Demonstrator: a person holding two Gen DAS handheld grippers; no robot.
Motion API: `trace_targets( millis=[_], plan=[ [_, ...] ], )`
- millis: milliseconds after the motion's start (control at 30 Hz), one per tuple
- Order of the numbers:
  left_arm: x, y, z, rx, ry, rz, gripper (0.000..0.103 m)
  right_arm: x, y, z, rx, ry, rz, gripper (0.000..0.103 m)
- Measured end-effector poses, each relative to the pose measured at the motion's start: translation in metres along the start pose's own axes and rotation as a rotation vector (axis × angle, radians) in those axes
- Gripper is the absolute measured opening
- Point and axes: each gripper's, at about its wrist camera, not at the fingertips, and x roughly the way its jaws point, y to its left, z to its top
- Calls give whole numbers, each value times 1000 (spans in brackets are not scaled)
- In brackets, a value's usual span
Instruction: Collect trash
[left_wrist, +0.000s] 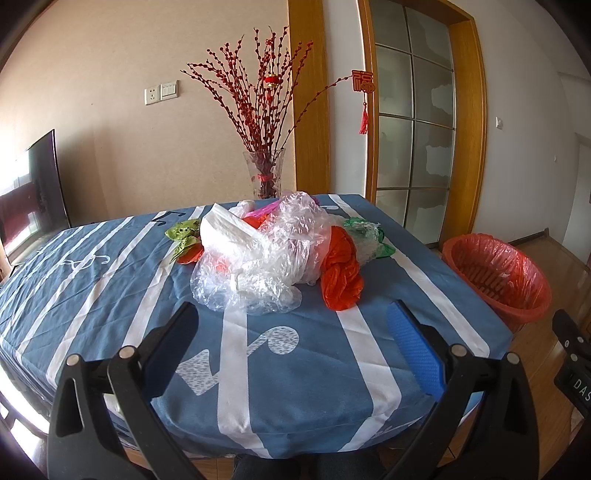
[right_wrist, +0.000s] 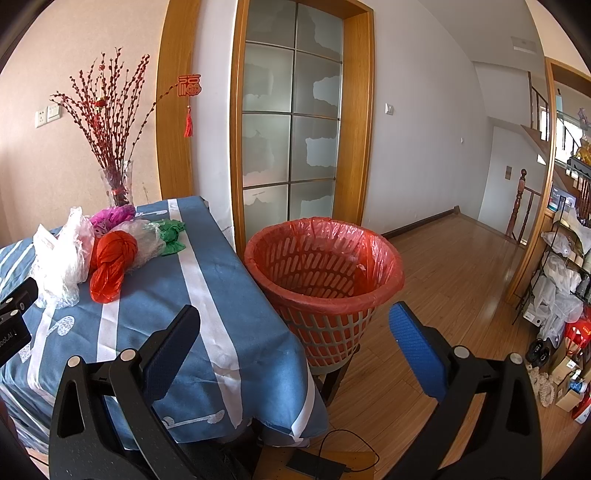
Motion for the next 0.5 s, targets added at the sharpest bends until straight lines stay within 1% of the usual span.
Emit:
trace_targets(
  millis=[500],
  plan=[
    [0, 0, 0, 1, 1, 0, 99, 1, -1, 0, 0, 3, -2, 101]
  ],
)
